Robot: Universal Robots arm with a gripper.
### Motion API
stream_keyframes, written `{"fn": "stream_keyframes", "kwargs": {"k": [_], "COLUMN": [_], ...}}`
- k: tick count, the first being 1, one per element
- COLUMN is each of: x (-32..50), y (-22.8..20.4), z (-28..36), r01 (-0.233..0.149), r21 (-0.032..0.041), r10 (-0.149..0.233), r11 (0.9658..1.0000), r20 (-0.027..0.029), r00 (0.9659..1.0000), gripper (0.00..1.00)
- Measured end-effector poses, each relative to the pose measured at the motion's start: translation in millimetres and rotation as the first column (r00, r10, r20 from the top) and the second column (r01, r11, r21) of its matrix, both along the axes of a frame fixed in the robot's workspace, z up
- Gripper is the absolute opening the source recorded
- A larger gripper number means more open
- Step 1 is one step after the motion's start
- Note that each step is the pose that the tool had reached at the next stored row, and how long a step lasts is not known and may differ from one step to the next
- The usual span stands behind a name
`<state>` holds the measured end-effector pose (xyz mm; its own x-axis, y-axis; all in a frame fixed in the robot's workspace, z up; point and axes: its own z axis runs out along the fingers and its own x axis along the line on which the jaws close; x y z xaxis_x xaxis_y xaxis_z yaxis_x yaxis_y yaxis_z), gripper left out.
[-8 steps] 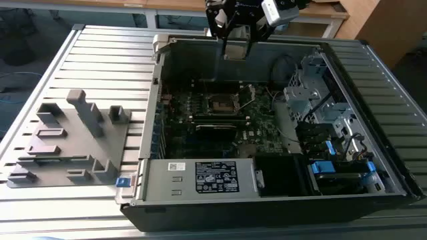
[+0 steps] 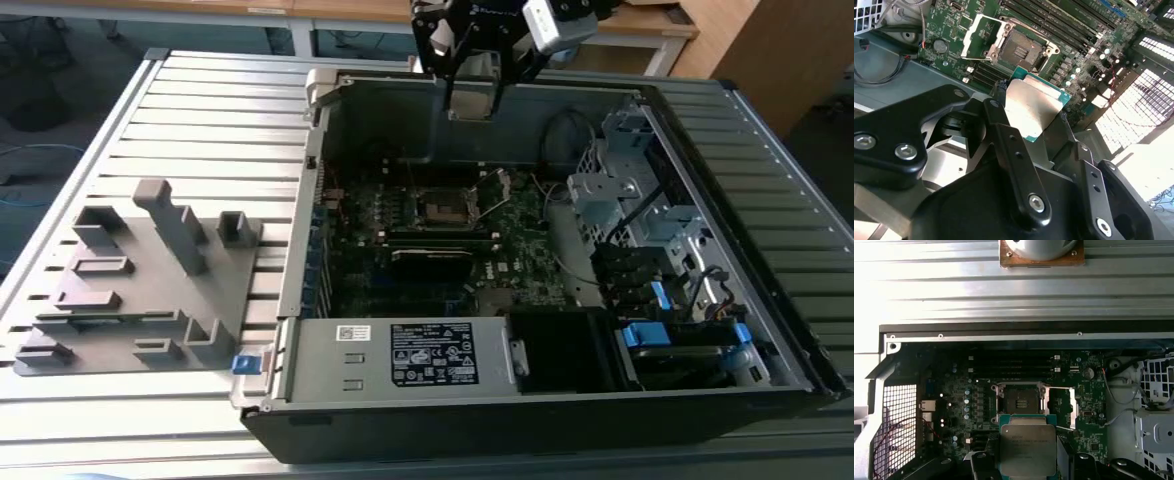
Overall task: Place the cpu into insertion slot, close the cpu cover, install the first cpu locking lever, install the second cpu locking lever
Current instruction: 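Place the cpu into insertion slot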
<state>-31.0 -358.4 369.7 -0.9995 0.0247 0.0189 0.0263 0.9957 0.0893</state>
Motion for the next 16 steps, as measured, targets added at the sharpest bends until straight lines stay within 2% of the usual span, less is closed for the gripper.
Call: {"fn": "stream_keyframes", "kwargs": {"k": [11, 16], "x": [-0.1, -0.1], "y": [0.0, 0.0], "z": [-5.1, -5.7], "r01": [0.000, 0.000], "r21": [-0.0001, 0.0000], "r10": [0.000, 0.000], "r11": [1.0000, 1.0000], "r20": [0.0056, 0.0058], "r00": [1.0000, 1.0000], "gripper": [0.54, 0.54]}}
